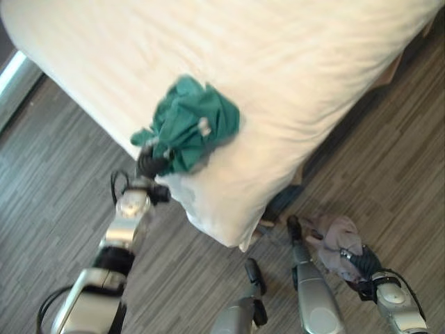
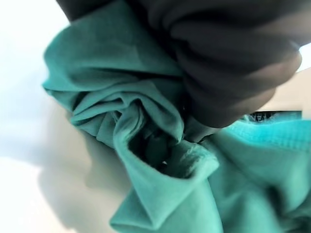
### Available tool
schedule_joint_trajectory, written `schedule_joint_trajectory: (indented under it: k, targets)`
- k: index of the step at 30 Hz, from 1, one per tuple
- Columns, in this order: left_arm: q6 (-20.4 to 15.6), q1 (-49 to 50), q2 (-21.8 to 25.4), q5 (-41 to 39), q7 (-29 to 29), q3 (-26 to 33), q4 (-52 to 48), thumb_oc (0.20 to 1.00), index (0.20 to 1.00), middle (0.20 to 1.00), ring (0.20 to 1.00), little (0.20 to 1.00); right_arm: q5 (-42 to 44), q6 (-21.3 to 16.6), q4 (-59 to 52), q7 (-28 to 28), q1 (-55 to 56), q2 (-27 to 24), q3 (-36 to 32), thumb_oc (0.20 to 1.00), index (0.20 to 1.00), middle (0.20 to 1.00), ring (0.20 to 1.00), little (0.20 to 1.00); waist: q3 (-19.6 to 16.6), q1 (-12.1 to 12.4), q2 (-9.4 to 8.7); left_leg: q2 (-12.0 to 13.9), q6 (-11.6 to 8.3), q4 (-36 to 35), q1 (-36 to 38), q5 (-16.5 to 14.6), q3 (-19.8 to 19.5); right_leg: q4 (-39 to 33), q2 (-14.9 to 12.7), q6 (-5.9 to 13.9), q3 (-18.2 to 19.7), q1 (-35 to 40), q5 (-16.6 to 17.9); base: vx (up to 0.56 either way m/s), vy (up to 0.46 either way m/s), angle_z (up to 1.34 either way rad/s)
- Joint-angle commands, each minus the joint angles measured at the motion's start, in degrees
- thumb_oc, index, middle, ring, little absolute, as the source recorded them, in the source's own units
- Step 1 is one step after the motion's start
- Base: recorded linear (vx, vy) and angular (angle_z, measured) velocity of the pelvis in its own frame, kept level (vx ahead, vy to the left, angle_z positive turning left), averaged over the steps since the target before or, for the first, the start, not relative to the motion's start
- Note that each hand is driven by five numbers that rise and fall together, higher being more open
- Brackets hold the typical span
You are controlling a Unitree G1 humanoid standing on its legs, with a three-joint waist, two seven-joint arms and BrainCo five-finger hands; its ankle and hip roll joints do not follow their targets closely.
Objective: Pick up bed clothes into laundry basket.
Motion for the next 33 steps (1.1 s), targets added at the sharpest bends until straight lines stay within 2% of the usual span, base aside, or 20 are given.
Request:
schedule_joint_trajectory:
  k: [1,3,5,7,10,14,15,17,18,21,27,28,33]
  targets:
    - [-2.56,5.51,-0.31,-5.12,-0.60,5.17,-3.06,0.200,0.200,0.200,0.200,0.200,4.01,-2.40,-6.08,0.18,4.00,0.11,-3.97,0.200,0.200,0.200,0.200,0.200,-7.37,1.99,-1.94,2.14,-1.82,0.71,-2.03,6.51,-6.25,1.74,-2.81,5.45,4.47,6.11,-4.13,0.13,0.027,0.05]
    - [-2.32,11.61,-2.37,-5.56,-1.23,9.79,-5.39,0.200,0.200,0.200,0.200,0.200,3.54,-2.17,-9.59,0.48,4.65,-0.48,-6.89,0.200,0.200,0.200,0.200,0.200,-9.43,2.96,-2.97,2.22,-1.43,0.71,0.40,6.20,-7.07,2.21,-2.68,5.37,3.76,8.72,-5.20,0.11,0.024,0.11]
    - [-1.98,13.80,-3.06,-5.37,-1.86,11.24,-6.21,0.200,0.200,0.200,0.200,0.200,3.32,-2.00,-11.39,0.75,5.17,-0.74,-8.17,0.200,0.200,0.200,0.200,0.200,-10.47,3.33,-3.56,2.16,-1.14,0.71,1.46,5.87,-7.43,2.58,-2.74,5.30,3.50,9.79,-5.78,0.06,0.020,0.24]
    - [-1.10,19.50,-6.72,-5.41,-1.90,15.18,-7.54,0.200,0.200,0.200,0.200,0.200,3.14,-1.24,-16.27,1.90,6.61,-1.04,-11.52,0.200,0.200,0.200,0.200,0.200,-12.98,4.59,-5.26,2.01,-0.45,0.71,4.37,5.42,-8.59,3.99,-3.02,5.20,2.70,13.02,-7.13,0.03,0.042,0.25]
    - [0.19,24.76,-8.82,-2.41,-3.20,16.46,-10.14,0.200,0.200,0.200,0.200,0.200,5.06,-1.04,-19.84,4.38,8.48,-0.55,-13.51,0.200,0.200,0.200,0.200,0.200,-14.76,5.65,-6.75,1.77,0.15,0.71,6.25,4.90,-9.57,4.30,-3.25,5.09,1.70,15.64,-7.81,0.01,0.029,0.19]
    - [1.41,27.19,-11.99,-2.22,-4.71,15.01,-12.41,0.200,0.200,0.200,0.200,0.200,7.93,-0.44,-22.68,6.52,9.26,0.35,-12.53,0.200,0.200,0.200,0.200,0.200,-16.20,6.74,-7.87,1.65,0.56,0.71,7.67,4.37,-10.36,4.23,-3.22,5.13,0.73,17.39,-8.43,0.01,0.026,0.14]
    - [2.34,27.78,-13.74,-1.81,-5.56,12.08,-14.20,0.200,0.200,0.200,0.200,0.200,10.29,0.26,-23.22,7.48,9.14,1.75,-9.84,0.200,0.200,0.200,0.200,0.200,-16.73,7.57,-8.78,1.53,0.93,0.71,8.73,3.97,-10.74,4.30,-3.33,5.13,0.20,18.70,-8.81,0.00,0.005,0.20]
    - [2.65,28.12,-13.77,-0.99,-5.93,11.55,-14.98,0.200,0.200,0.200,0.200,0.200,10.49,0.58,-23.49,7.95,9.44,2.04,-9.20,0.200,0.200,0.200,0.200,0.200,-16.93,7.83,-9.16,1.52,1.07,0.71,9.14,3.76,-10.87,4.23,-3.37,5.13,-0.02,19.33,-8.90,0.01,0.001,0.20]
    - [3.06,27.53,-13.92,-0.56,-6.32,9.17,-16.74,0.200,0.200,0.200,0.200,0.200,10.95,1.30,-24.25,8.64,9.04,2.34,-6.54,0.200,0.200,0.200,0.200,0.200,-17.10,8.31,-9.78,1.43,1.33,0.71,10.10,3.45,-11.30,4.26,-3.47,5.13,-0.45,20.65,-9.25,0.00,0.003,0.15]
    - [3.33,25.79,-15.11,-1.68,-6.29,6.91,-16.41,0.200,0.200,0.200,0.200,0.200,11.92,1.85,-25.20,9.05,8.20,2.91,-3.91,0.200,0.200,0.200,0.200,0.200,-17.46,8.89,-10.57,1.25,1.61,0.71,10.92,3.09,-11.33,4.14,-3.49,5.16,-0.69,21.64,-9.38,0.00,-0.007,0.08]
    - [3.12,24.88,-14.30,-0.43,-6.40,5.67,-17.15,0.200,0.200,0.200,0.200,0.200,13.09,1.65,-27.21,9.58,8.33,3.12,-2.89,0.200,0.200,0.200,0.200,0.200,-17.91,9.15,-11.08,1.34,1.81,0.71,11.26,3.08,-11.73,4.40,-3.38,5.12,-0.64,22.02,-9.69,0.00,0.000,0.00]
    - [0.40,20.93,-13.63,1.86,1.26,7.46,-11.73,0.200,0.200,0.200,0.200,0.200,18.02,1.04,-23.48,4.64,1.67,4.90,-3.00,0.200,0.200,0.200,0.200,0.200,-15.07,6.70,-10.72,1.41,1.06,0.71,11.15,4.77,-1.43,3.55,-1.53,4.41,0.34,23.58,-9.79,0.01,-0.017,-0.06]
    - [0.10,20.78,-13.88,1.01,1.57,7.50,-12.39,0.200,0.200,0.200,0.200,0.200,19.12,0.66,-23.07,4.41,1.98,5.26,-3.56,0.200,0.200,0.200,0.200,0.200,-15.05,6.46,-10.77,1.74,0.86,0.71,11.29,4.80,-1.36,3.45,-1.33,4.32,0.43,23.71,-9.78,0.01,-0.009,-0.07]
